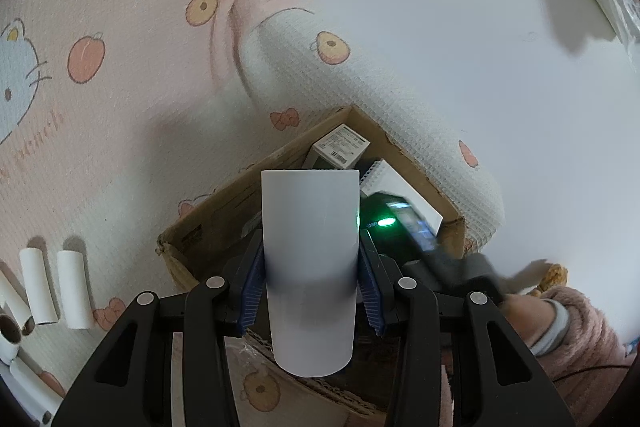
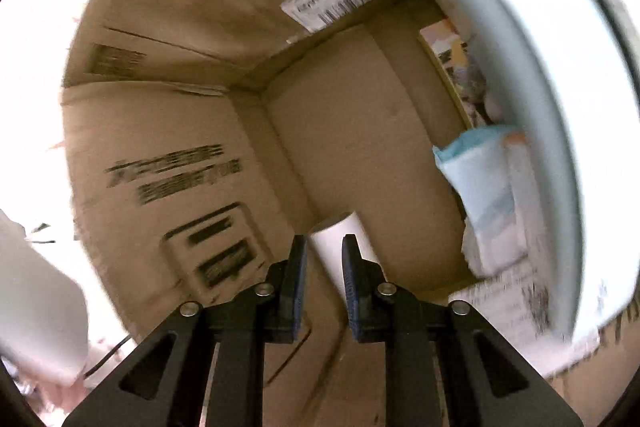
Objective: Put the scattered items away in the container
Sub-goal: 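Lower the left gripper's tube into the box beside the other tube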
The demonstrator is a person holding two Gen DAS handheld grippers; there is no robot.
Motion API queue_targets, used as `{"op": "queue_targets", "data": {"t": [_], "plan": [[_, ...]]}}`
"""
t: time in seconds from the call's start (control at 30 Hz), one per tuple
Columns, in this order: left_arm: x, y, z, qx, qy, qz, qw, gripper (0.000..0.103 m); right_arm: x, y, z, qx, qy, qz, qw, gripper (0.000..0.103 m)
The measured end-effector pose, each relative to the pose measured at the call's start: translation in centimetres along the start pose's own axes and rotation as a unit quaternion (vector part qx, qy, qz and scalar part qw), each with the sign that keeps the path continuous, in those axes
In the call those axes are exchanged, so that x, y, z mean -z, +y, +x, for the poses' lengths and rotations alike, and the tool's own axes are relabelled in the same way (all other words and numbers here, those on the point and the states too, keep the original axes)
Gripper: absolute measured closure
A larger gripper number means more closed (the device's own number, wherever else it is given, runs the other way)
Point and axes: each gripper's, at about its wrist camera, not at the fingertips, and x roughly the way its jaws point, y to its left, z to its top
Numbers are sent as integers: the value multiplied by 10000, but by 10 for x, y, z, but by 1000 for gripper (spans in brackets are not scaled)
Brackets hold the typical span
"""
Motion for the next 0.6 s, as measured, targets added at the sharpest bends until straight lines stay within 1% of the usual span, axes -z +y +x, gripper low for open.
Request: {"op": "queue_targets", "data": {"t": [0.03, 0.07, 0.17, 0.23, 0.37, 0.47, 0.53, 0.6], "plan": [[1, -2, 1, -4, 4, 14, 10000, 56, 4, -2, -13, -184, -110, -32, 9998, 87], [1, -4, 2, -32, 13, 22, 10000, 56, 6, -3, -22, -272, -198, -47, 9994, 87], [2, -9, 11, -142, 116, 31, 9998, 57, 9, -6, -49, -363, -534, -183, 9977, 87], [4, -13, 16, -175, 189, 38, 9997, 56, 10, -8, -64, -236, -751, -280, 9965, 87], [8, -24, 27, -277, 307, 147, 9990, 56, 8, -9, -81, 29, -910, -629, 9939, 87], [11, -31, 36, -425, 428, 218, 9979, 57, 6, -9, -94, 124, -1068, -847, 9906, 87], [13, -36, 45, -640, 573, 224, 9961, 57, 4, -7, -104, 278, -1185, -1000, 9875, 87], [13, -40, 58, -949, 821, 213, 9919, 57, -1, -9, -121, 487, -1508, -1019, 9821, 87]]}}
